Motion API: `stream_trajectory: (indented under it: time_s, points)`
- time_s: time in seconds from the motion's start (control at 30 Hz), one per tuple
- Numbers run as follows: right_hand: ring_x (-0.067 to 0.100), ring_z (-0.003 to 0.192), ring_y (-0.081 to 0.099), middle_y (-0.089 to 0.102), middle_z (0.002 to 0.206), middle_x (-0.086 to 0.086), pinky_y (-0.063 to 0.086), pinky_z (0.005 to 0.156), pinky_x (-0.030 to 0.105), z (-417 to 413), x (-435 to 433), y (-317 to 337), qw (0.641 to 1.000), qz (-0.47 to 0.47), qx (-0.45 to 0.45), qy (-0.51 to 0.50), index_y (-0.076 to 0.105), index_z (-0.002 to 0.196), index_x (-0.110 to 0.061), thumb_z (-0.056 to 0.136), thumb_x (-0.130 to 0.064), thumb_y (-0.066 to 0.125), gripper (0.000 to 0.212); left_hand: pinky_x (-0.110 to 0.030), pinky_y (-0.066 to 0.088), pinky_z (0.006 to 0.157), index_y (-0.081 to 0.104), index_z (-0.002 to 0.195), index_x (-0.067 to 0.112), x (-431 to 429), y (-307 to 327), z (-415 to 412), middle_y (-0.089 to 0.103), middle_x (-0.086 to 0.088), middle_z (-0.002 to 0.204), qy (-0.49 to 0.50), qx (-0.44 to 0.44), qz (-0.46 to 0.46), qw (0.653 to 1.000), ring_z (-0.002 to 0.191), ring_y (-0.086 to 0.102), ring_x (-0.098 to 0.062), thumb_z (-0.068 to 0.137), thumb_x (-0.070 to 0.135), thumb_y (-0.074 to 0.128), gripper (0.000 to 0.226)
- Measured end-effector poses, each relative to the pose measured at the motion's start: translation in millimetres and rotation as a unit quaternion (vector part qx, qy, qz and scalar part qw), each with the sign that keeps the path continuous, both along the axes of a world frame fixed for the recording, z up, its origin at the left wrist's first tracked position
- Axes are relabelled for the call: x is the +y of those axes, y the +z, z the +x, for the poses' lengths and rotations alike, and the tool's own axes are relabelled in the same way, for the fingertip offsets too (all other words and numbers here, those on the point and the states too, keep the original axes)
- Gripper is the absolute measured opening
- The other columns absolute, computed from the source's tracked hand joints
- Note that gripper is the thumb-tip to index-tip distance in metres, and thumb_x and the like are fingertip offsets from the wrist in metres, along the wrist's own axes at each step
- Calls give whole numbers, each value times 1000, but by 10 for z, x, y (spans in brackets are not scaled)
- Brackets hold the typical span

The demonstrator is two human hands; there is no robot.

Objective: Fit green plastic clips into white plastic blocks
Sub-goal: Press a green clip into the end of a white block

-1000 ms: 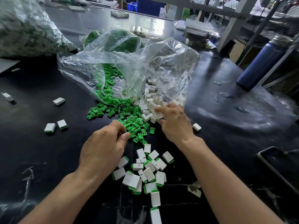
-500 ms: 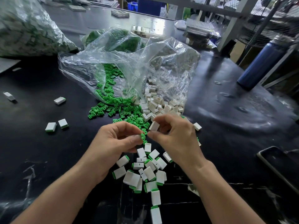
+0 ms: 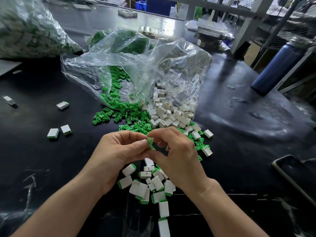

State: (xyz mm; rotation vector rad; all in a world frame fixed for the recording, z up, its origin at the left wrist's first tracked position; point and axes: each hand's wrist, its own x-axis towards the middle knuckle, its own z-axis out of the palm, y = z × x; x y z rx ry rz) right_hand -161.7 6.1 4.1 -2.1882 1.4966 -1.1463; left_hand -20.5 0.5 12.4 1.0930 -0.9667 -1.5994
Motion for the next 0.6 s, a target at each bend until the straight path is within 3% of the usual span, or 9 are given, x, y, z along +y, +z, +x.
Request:
stream_trajectory:
  time_s: [0.1, 0.2, 0.3, 0.5, 0.6]
  points:
    - [10, 67, 57, 64, 80, -1, 52, 61, 28, -6, 5, -9, 1000, -7, -19, -1, 71, 90, -11, 68, -16, 76, 23, -19, 53, 54, 73, 60, 12, 1, -9, 13, 69, -10, 65, 4, -1, -1, 1000, 57, 67, -16, 51, 16, 70, 10]
    - [0, 69, 52, 64, 81, -4, 45, 65, 10, -2, 7, -16, 1000, -9, -24, 0, 71, 96, -12, 69, -13, 75, 28, -18, 53, 53, 73, 61, 13, -1, -18, 14, 70, -10, 66, 4, -3, -5, 1000, 58, 67, -15, 47, 19, 72, 15]
    - [-3, 75, 50, 60, 83, -9, 40, 68, 2, 8, 15, -18, 999, -3, -33, 14, 71, 98, -13, 69, -8, 75, 29, -18, 52, 54, 73, 62, 15, -8, -30, 9, 70, -9, 68, 2, -8, -10, 1000, 59, 67, -15, 45, 22, 73, 18]
    - [1, 72, 55, 63, 79, -6, 42, 66, 4, 3, 16, -4, 997, 4, -68, 31, 70, 95, -12, 71, -9, 73, 24, -17, 51, 51, 72, 57, 16, 5, -27, 1, 69, -8, 63, 8, -22, -12, 1000, 56, 67, -13, 42, 27, 74, 19]
    - [7, 69, 62, 67, 78, -4, 51, 65, 16, -3, 28, 2, 990, 53, -113, 57, 70, 94, -12, 74, -13, 71, 20, -17, 52, 51, 72, 56, 15, 10, -29, -2, 68, -7, 61, 12, -30, -14, 999, 56, 66, -12, 43, 28, 74, 18]
